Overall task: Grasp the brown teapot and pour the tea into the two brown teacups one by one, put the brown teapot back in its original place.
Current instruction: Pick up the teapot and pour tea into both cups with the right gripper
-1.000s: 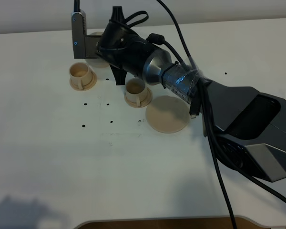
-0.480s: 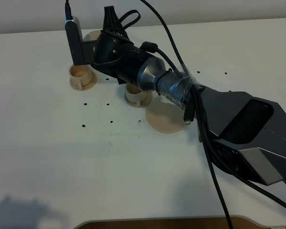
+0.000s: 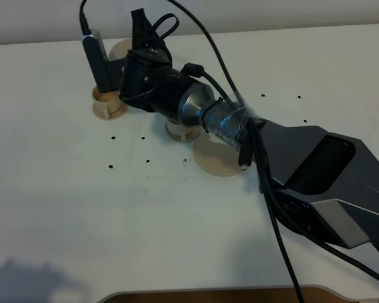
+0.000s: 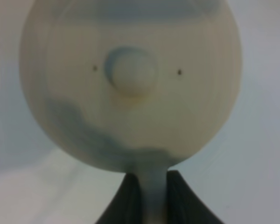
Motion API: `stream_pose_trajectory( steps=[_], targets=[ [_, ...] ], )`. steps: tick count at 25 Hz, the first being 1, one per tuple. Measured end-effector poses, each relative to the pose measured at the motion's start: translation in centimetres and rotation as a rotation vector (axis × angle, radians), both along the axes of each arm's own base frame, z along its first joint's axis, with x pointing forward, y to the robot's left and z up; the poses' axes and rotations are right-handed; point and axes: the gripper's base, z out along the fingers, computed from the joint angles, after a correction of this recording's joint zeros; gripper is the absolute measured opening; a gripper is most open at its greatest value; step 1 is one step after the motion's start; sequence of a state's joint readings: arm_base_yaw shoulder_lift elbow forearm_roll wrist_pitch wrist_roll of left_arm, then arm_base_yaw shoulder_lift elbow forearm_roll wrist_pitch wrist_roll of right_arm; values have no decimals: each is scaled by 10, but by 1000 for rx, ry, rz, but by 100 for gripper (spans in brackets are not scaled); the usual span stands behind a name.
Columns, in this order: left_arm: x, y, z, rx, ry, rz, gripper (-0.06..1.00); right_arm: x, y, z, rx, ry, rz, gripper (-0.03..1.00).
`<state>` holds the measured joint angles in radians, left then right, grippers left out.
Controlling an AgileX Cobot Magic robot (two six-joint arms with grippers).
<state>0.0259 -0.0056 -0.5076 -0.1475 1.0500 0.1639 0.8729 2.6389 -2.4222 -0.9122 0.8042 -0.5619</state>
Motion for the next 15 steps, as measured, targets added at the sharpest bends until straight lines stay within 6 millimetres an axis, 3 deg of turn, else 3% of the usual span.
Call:
stream_pose_trajectory(
  steps=[15],
  targets=[
    [0,0,0,0,0,0,54,-1,5,-2,-94,-97,46,10]
  ],
)
